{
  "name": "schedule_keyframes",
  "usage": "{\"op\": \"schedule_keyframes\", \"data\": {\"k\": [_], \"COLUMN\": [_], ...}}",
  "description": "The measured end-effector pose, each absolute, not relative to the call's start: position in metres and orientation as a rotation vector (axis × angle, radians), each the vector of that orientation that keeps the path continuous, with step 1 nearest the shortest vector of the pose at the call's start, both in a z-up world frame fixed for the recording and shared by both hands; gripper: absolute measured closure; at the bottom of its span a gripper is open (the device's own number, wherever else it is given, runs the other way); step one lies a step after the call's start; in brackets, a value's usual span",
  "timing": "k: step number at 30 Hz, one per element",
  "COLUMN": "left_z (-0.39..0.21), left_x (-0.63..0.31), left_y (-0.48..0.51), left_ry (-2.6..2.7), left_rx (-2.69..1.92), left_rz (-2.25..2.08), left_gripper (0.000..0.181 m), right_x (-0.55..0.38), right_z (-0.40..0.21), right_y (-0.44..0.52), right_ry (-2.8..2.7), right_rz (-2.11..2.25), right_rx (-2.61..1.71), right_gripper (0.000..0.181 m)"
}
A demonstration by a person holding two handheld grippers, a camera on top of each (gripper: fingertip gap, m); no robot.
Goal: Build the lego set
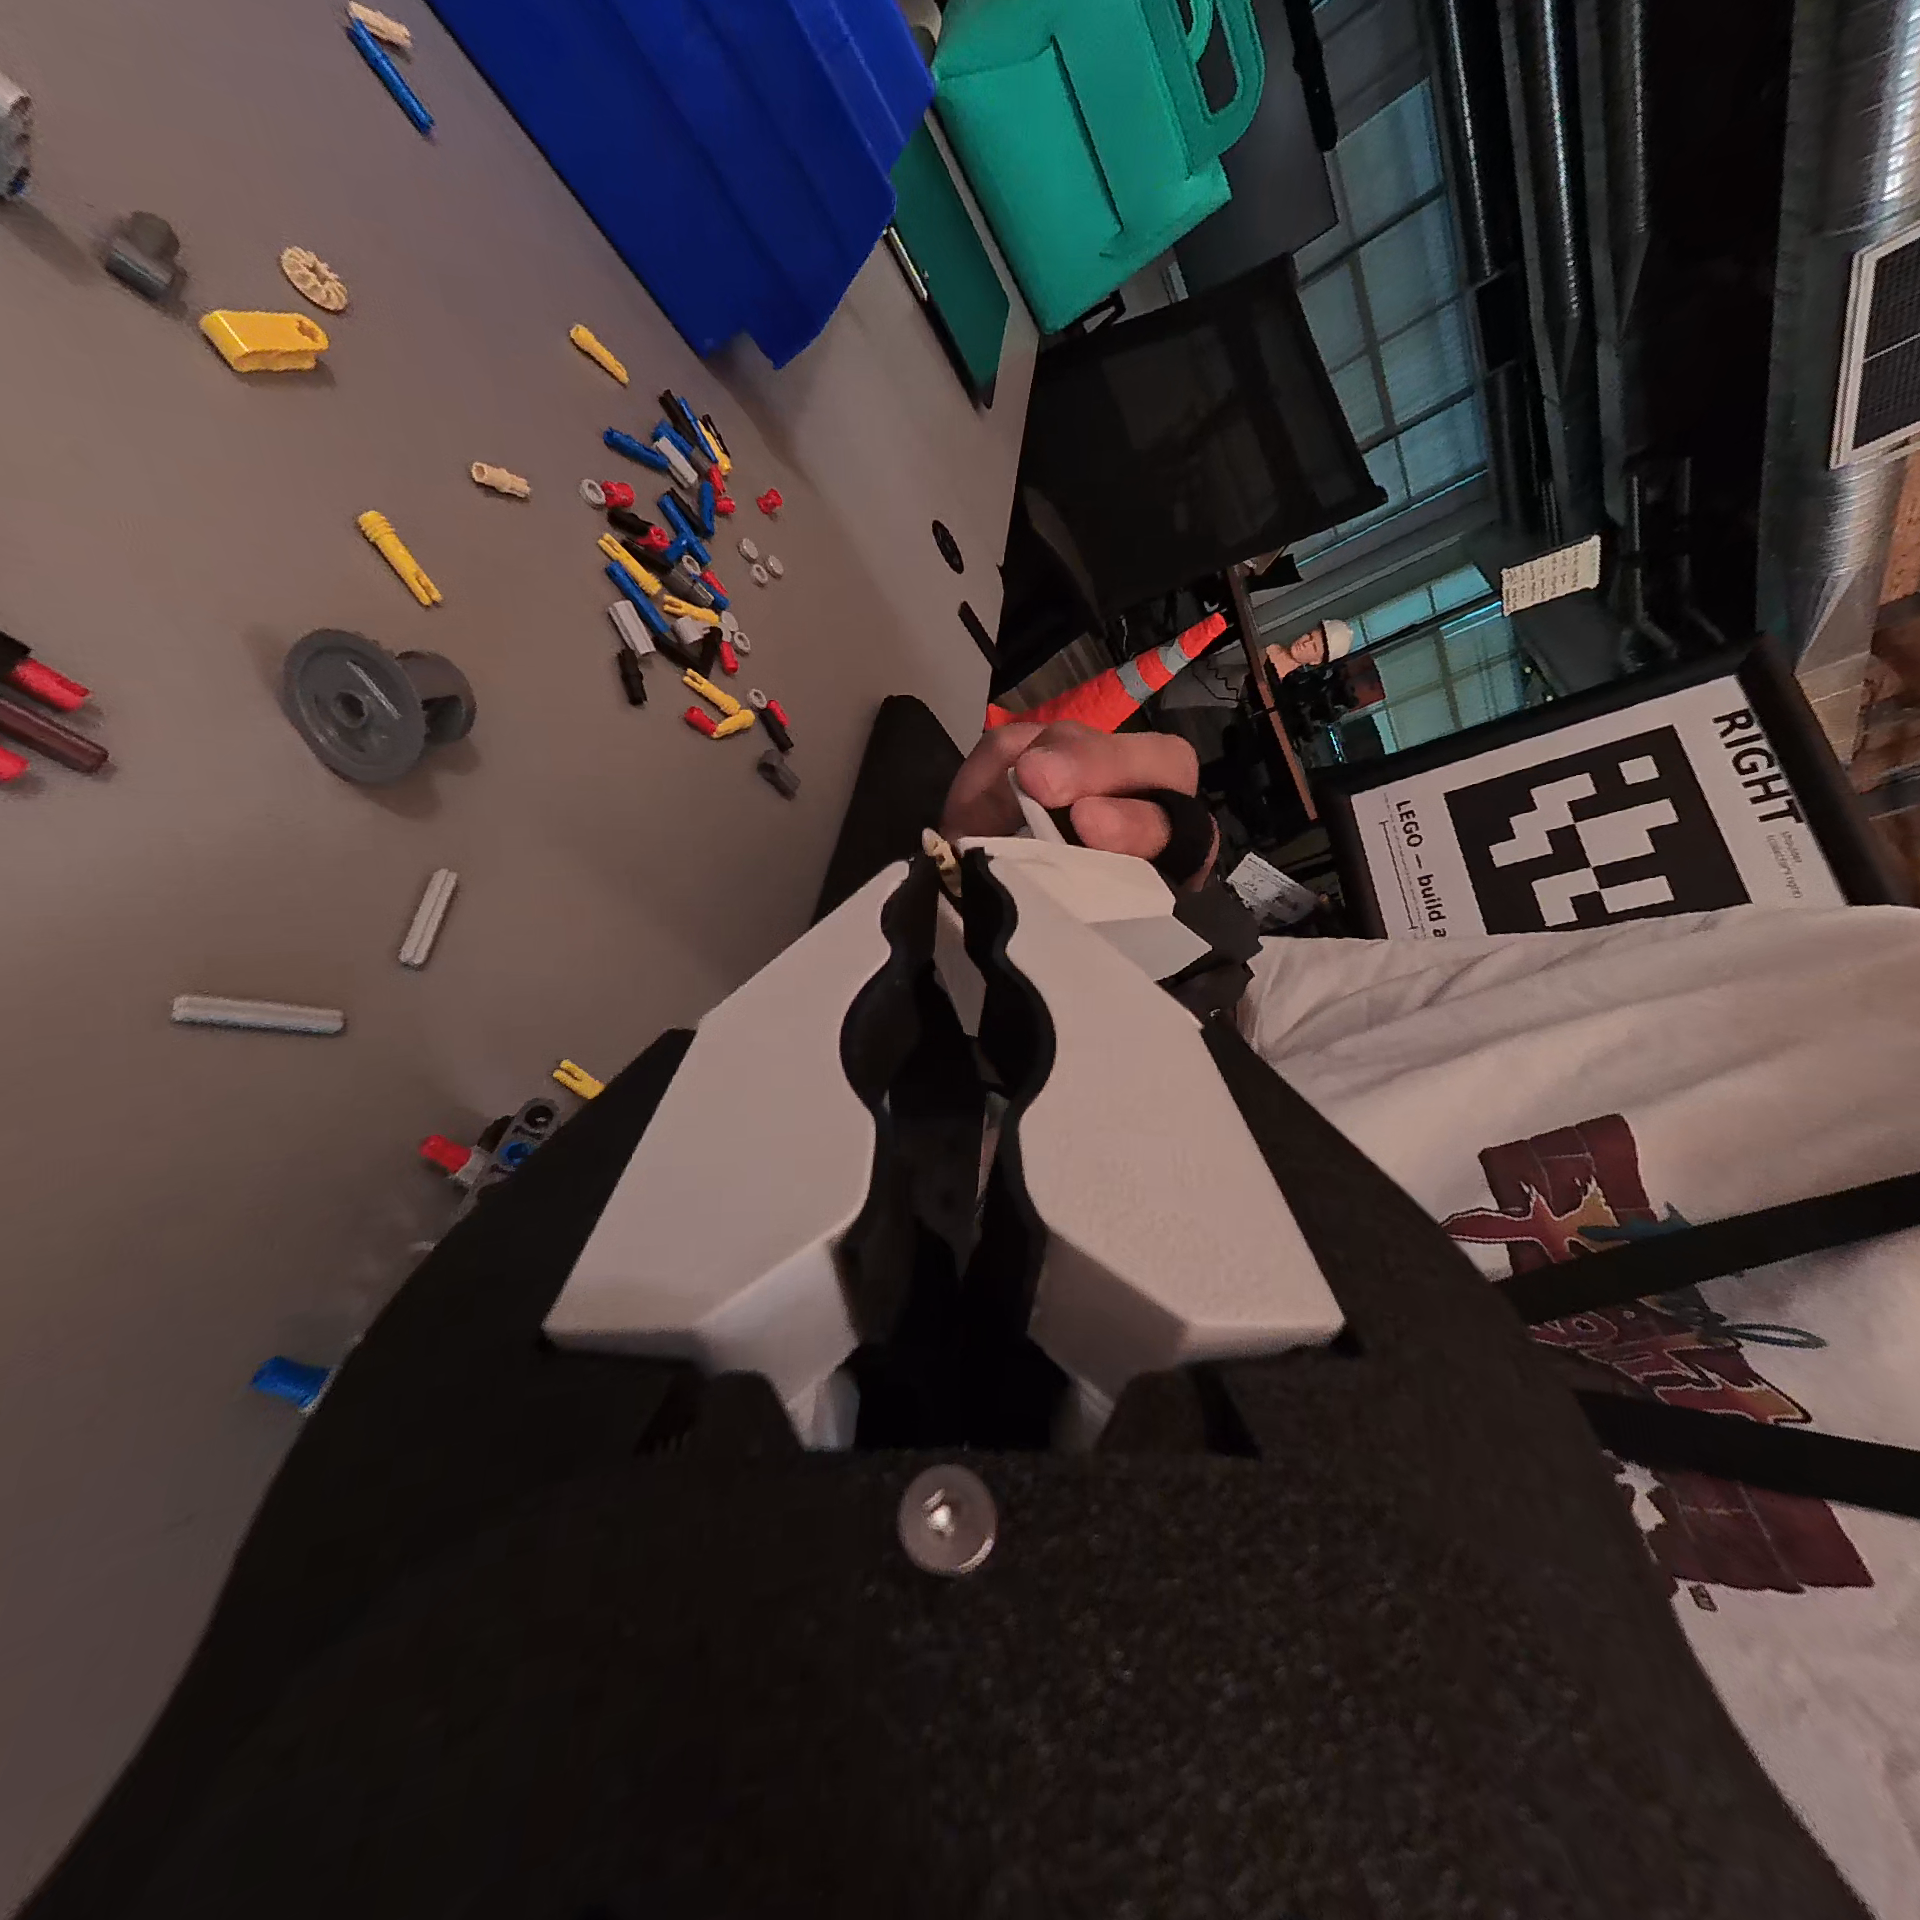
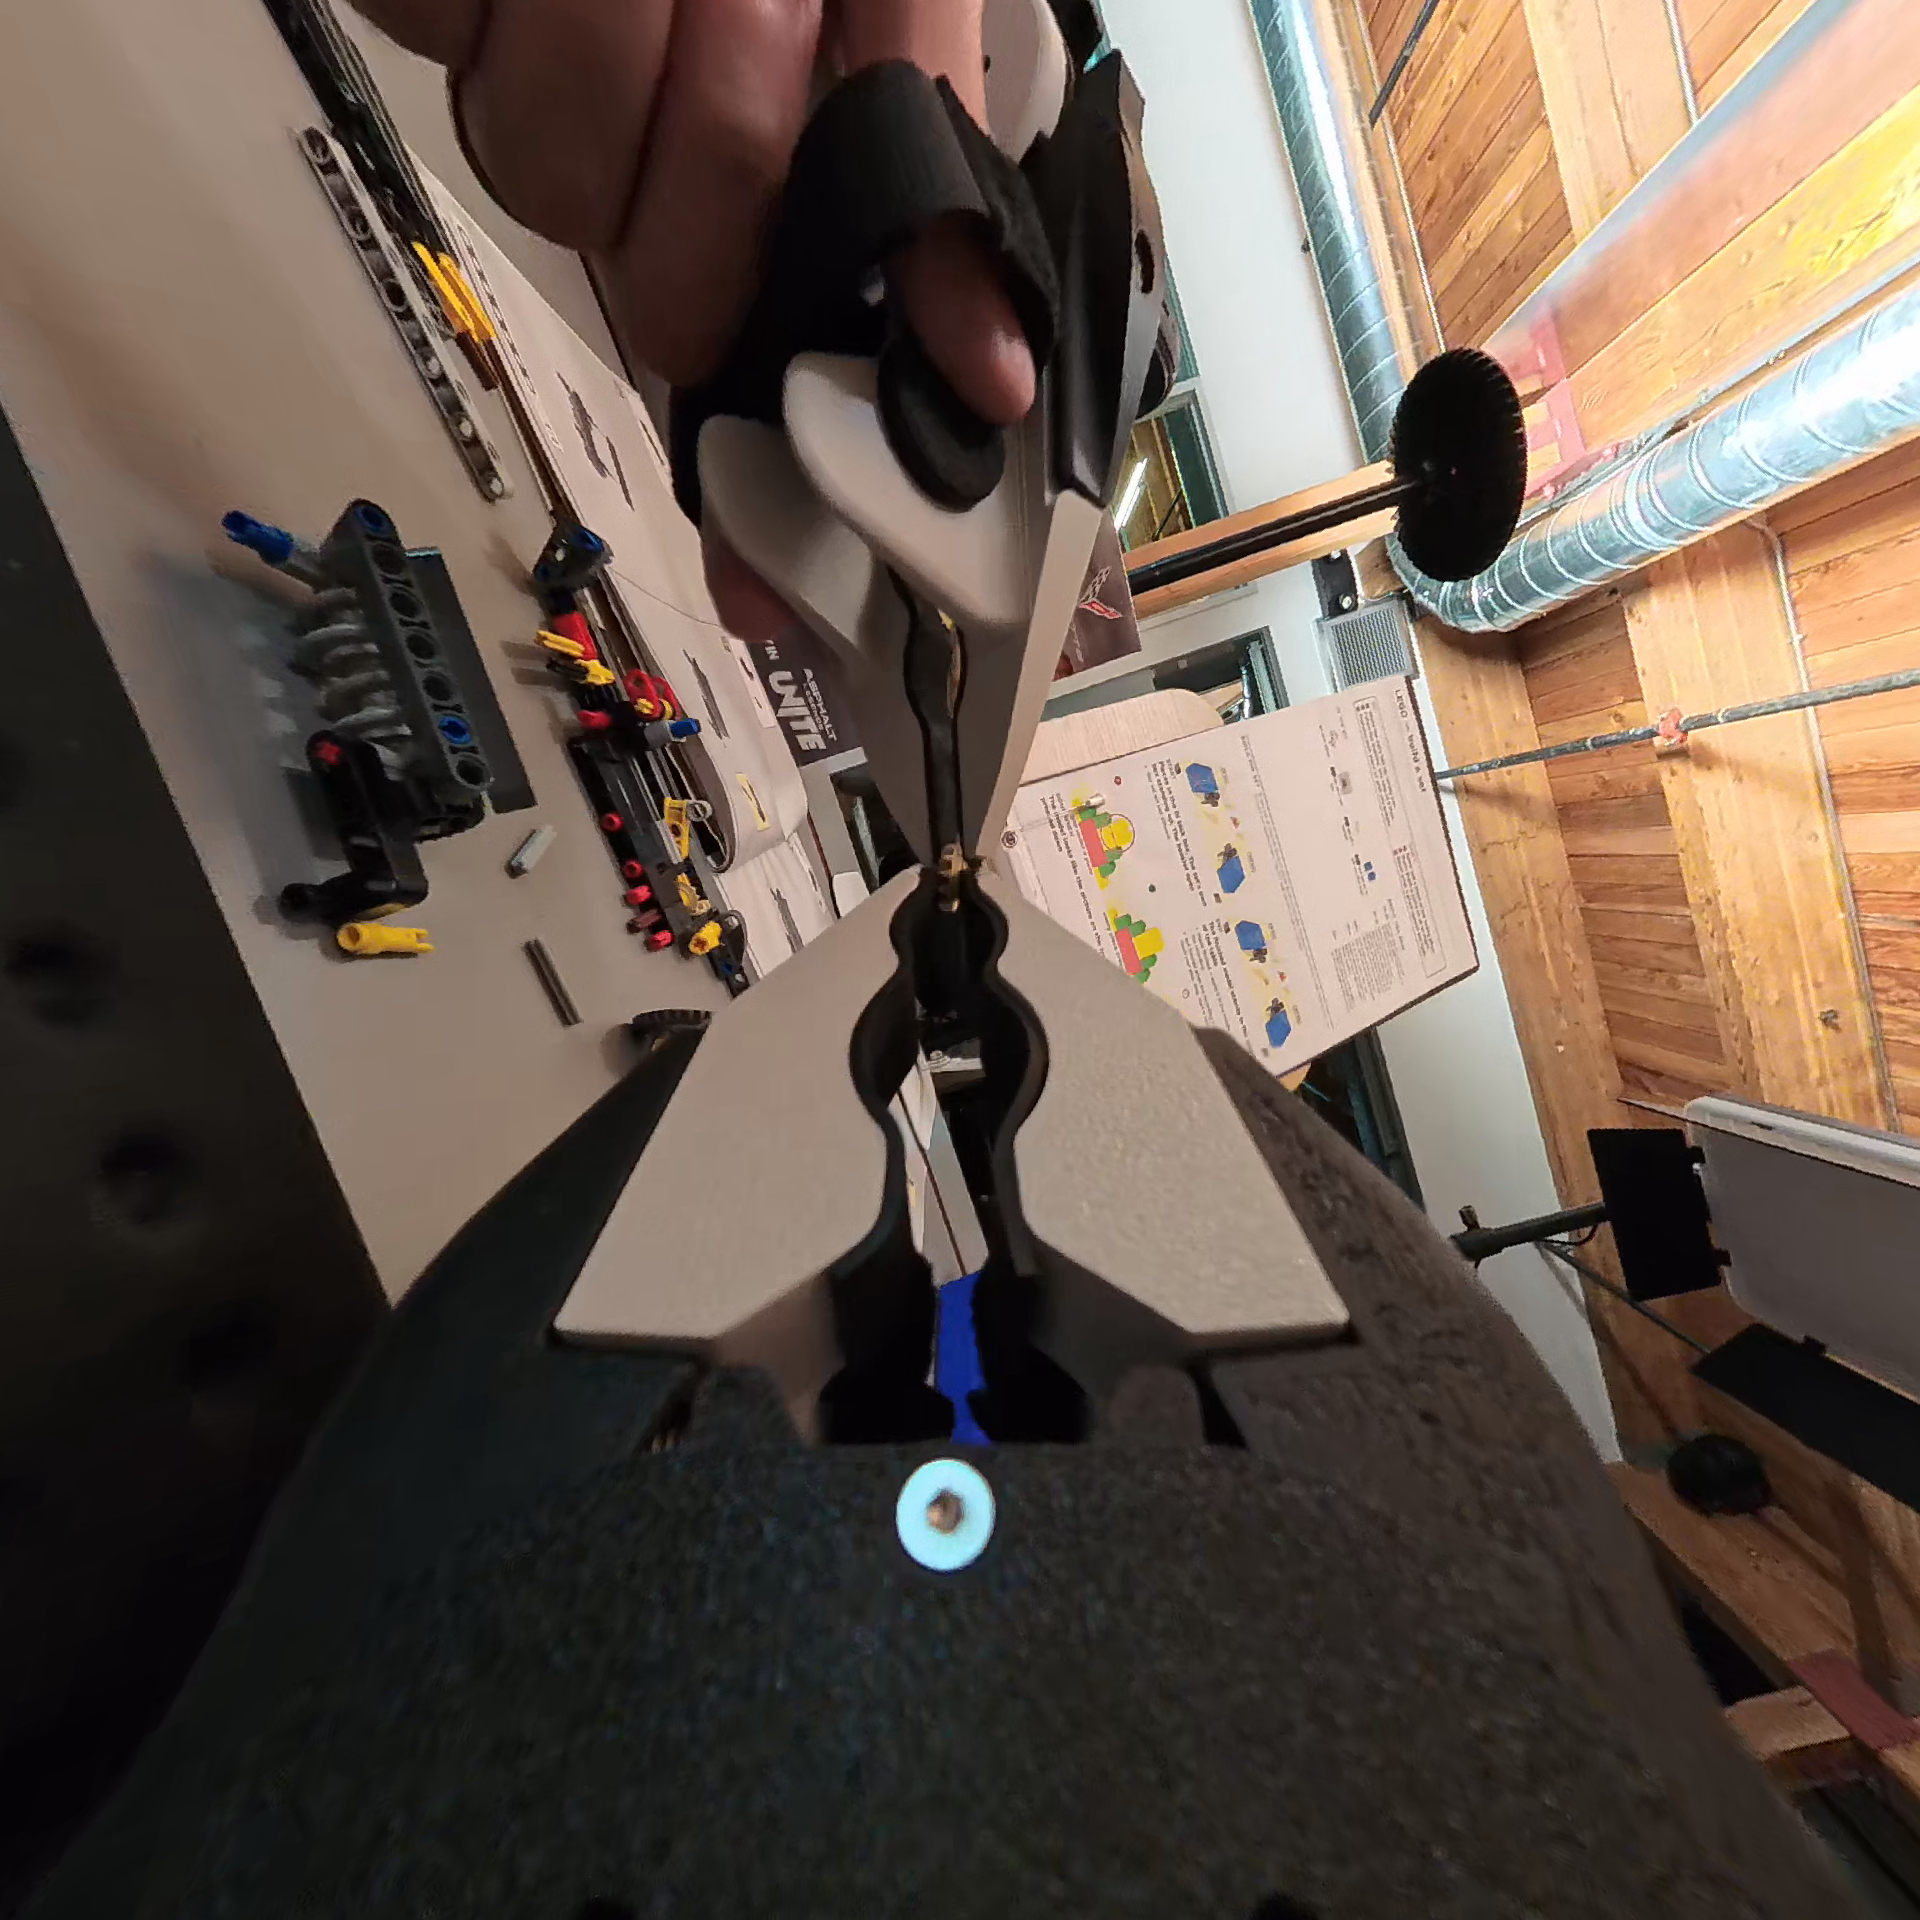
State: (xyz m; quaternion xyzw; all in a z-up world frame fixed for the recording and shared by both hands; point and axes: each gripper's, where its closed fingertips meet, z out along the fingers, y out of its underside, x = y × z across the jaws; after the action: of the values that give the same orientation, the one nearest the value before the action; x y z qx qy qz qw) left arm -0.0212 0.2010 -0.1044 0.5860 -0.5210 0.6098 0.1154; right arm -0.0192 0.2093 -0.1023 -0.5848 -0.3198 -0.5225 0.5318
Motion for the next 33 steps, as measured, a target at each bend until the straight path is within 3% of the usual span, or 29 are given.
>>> {"op": "schedule_keyframes", "data": {"k": [11, 16, 19, 21, 23, 33], "left_z": [-0.112, -0.125, -0.139, -0.148, -0.155, -0.177], "left_x": [-0.027, -0.021, -0.022, -0.023, -0.023, -0.026], "left_y": [0.205, 0.231, 0.253, 0.261, 0.267, 0.262], "left_ry": [-1.616, -1.823, -2.104, -2.236, -2.335, -2.517], "left_rx": [1.716, 1.861, 1.984, 2.024, 2.028, 1.904], "left_rz": [1.776, 1.829, 1.763, 1.677, 1.629, 1.536], "left_gripper": [0.173, 0.179, 0.179, 0.179, 0.179, 0.178], "right_x": [-0.024, -0.019, -0.003, 0.012, 0.011, 0.000], "right_z": [-0.109, -0.111, -0.145, -0.174, -0.189, -0.210], "right_y": [0.213, 0.210, 0.211, 0.212, 0.218, 0.242], "right_ry": [-0.747, -0.604, -0.551, -0.568, -0.618, -0.699], "right_rz": [-1.153, -0.783, -0.364, -0.193, -0.047, 0.140], "right_rx": [-1.431, -1.587, -1.876, -2.088, -2.169, -2.235], "right_gripper": [0.174, 0.167, 0.168, 0.156, 0.161, 0.165]}}
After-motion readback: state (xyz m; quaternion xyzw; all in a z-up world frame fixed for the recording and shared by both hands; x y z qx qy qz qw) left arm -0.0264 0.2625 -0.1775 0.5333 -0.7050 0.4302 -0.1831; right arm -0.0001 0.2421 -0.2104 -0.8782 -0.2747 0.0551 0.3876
